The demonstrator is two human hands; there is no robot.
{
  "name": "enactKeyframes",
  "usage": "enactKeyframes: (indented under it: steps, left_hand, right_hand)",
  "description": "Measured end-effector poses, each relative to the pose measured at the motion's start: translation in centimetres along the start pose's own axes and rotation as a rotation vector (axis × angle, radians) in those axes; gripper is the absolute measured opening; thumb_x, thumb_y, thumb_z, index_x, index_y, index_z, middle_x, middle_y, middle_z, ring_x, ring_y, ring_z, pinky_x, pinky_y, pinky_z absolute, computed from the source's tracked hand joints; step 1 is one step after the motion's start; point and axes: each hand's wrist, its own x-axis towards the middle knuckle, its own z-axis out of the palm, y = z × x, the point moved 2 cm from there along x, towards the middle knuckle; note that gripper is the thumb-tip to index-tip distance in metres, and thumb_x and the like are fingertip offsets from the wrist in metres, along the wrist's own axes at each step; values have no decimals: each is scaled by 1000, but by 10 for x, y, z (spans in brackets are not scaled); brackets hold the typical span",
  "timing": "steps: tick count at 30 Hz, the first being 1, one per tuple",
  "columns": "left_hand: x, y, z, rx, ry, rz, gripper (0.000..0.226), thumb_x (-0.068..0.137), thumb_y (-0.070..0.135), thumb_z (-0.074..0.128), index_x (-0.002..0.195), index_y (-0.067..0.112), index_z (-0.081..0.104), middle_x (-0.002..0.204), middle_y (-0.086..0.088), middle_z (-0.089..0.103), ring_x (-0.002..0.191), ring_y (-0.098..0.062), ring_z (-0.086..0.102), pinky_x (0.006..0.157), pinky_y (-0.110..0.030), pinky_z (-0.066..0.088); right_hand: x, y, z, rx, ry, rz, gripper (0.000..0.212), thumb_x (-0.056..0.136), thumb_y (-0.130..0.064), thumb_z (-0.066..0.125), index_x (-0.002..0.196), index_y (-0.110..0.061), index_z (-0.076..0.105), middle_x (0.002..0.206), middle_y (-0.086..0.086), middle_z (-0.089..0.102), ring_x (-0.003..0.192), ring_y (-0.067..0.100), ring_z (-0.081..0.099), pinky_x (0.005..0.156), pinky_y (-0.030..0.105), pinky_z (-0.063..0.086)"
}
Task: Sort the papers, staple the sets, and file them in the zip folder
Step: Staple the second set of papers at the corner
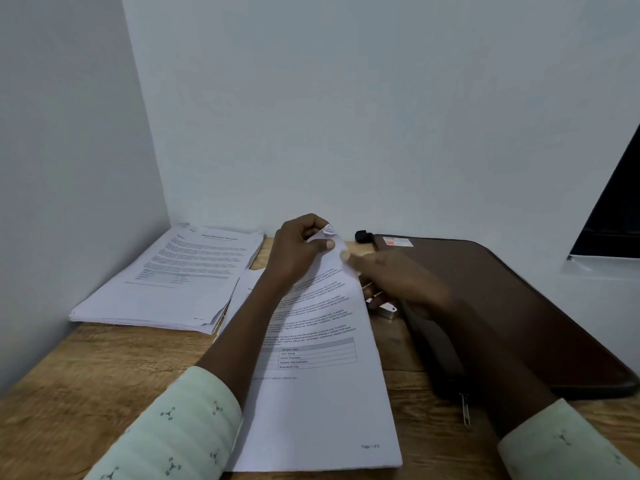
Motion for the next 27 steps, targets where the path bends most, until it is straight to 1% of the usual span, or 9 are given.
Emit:
enactKeyframes:
  steps: [2, 4, 7, 9, 14, 17, 19, 24, 27]
  left_hand:
    - [0, 5, -2, -17, 37, 19, 15, 70, 13, 73, 82, 22, 69, 85, 5, 73, 80, -7, 66, 75, -33, 51]
    - [0, 12, -5, -11, 89, 70, 19, 77, 9, 76, 92, 18, 70, 91, 7, 73, 87, -5, 68, 79, -27, 50]
    - [-1, 18, -19, 127, 210, 174, 37, 84, 14, 74, 119, 23, 65, 115, 12, 69, 110, 3, 60, 92, -16, 45]
    - [-2, 16, -33, 218, 260, 156, 50, 85, 20, 75, 131, 27, 58, 129, 14, 59, 119, 3, 51, 92, -7, 36]
    - [-14, 4, -56, 71, 199, -172, 89, 74, 48, 79, 148, 29, 35, 133, 10, 46, 121, -11, 48, 96, -32, 42]
    - [-16, 9, -61, -209, 45, -329, 60, 86, 30, 75, 139, 22, 50, 124, -4, 67, 106, -24, 69, 90, -44, 56]
    - [-15, 16, -62, -282, -41, -326, 37, 92, 18, 68, 128, 14, 61, 117, -8, 72, 101, -27, 72, 90, -46, 57]
    - [-9, 31, -69, -358, 89, -269, 19, 96, 6, 60, 110, 15, 68, 101, -4, 77, 87, -25, 75, 69, -35, 62]
    - [-7, 29, -84, -386, 128, -295, 23, 95, 3, 61, 115, 12, 66, 103, -8, 76, 89, -28, 74, 71, -38, 62]
  right_hand:
    - [-3, 4, 4, -190, -6, -78, 27, 94, -38, 61, 109, -19, 72, 84, -5, 74, 73, 11, 67, 59, 20, 49]
    - [-1, 9, 5, -254, 71, -131, 26, 97, -31, 57, 114, -19, 72, 88, -10, 72, 80, 9, 67, 67, 24, 50]
    - [3, 12, -2, -82, 240, -125, 22, 97, -23, 57, 107, -11, 73, 99, 7, 75, 86, 19, 70, 73, 32, 54]
    - [4, 15, -12, 131, 315, -102, 19, 97, -15, 58, 103, -4, 73, 99, 15, 74, 89, 28, 70, 80, 39, 57]
    - [4, 4, -34, 422, 405, -90, 21, 100, -7, 50, 107, 7, 65, 105, 22, 68, 94, 35, 66, 90, 47, 54]
    - [10, -5, -37, 413, 490, -107, 23, 100, -11, 53, 99, 9, 65, 103, 24, 69, 97, 37, 66, 94, 47, 51]
    - [12, -11, -35, 408, 506, -106, 23, 101, -19, 53, 89, -5, 67, 94, 11, 71, 91, 27, 68, 88, 40, 54]
    - [21, -15, -22, 451, 424, -118, 26, 96, -33, 60, 108, -11, 67, 105, 5, 74, 96, 21, 71, 89, 39, 56]
    - [23, -13, -11, 379, 327, -50, 23, 97, -27, 61, 113, -11, 65, 106, 4, 73, 98, 24, 70, 93, 45, 55]
